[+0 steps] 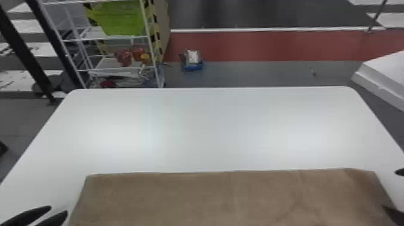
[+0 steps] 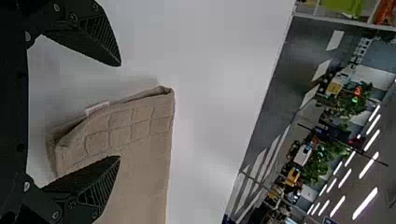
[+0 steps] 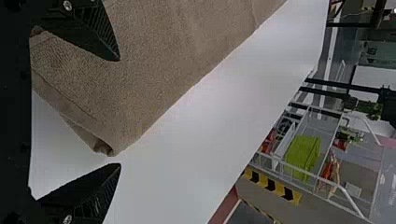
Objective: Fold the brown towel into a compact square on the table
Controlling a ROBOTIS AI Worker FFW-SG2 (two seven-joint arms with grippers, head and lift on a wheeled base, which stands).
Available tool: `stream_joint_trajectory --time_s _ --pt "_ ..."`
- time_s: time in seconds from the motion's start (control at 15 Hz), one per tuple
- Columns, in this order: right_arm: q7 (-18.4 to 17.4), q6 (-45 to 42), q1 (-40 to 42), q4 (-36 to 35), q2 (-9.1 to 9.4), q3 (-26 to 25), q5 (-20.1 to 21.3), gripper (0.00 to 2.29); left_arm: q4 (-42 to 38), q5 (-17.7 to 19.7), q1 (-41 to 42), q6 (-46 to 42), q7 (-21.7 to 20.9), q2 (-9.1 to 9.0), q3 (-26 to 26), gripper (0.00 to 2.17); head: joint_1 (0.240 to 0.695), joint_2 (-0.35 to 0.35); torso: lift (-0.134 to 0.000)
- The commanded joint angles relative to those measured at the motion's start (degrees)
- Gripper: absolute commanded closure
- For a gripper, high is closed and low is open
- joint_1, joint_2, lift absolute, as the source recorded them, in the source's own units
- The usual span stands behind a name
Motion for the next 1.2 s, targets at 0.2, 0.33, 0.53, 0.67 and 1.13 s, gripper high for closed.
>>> stream_joint_trajectory --time_s 0.2,0.33,0.53,0.67,1.13 --pt "0.2 -1.2 0.5 0.6 -0.08 -0.2 -0.2 0.07 -3.5 -3.0 0.7 5.2 2.6 -0.51 -3.3 0.2 0.695 0.005 -0.134" --pt "0.2 -1.5 0.7 0.7 -0.08 -0.4 -0.3 0.07 -3.5 -3.9 0.5 7.3 2.6 -0.51 -4.8 0.2 0.695 -0.004 -0.134" --pt "0.2 -1.5 0.8 0.7 -0.08 -0.5 -0.5 0.07 -4.0 -5.1 0.3 7.7 3.2 -0.42 -6.0 0.2 0.695 -0.032 -0.134" --pt "0.2 -1.5 0.8 0.7 -0.08 -0.5 -0.5 0.07 -4.1 -5.4 0.2 8.4 3.1 -0.24 -6.2 0.2 0.695 -0.039 -0.134" --pt "0.2 -1.5 0.8 0.7 -0.17 -0.5 -0.6 0.07 -3.9 -8.2 -1.0 10.9 0.8 0.29 -8.4 0.74 0.695 -0.058 -0.134"
